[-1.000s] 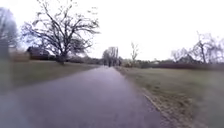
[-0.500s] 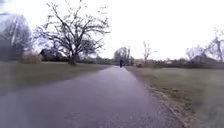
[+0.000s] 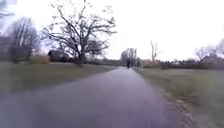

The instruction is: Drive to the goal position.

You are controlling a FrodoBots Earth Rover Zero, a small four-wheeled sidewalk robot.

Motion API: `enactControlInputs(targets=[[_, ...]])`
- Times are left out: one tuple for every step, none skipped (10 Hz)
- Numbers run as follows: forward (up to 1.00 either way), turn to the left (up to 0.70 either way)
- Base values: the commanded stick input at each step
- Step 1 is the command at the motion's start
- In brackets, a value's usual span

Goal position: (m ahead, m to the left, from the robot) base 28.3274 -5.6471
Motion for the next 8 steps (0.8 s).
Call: enactControlInputs(targets=[[1.00,0.00],[1.00,0.00],[1.00,0.00],[1.00,0.00],[1.00,0.00],[1.00,0.00],[1.00,0.00],[1.00,0.00]])
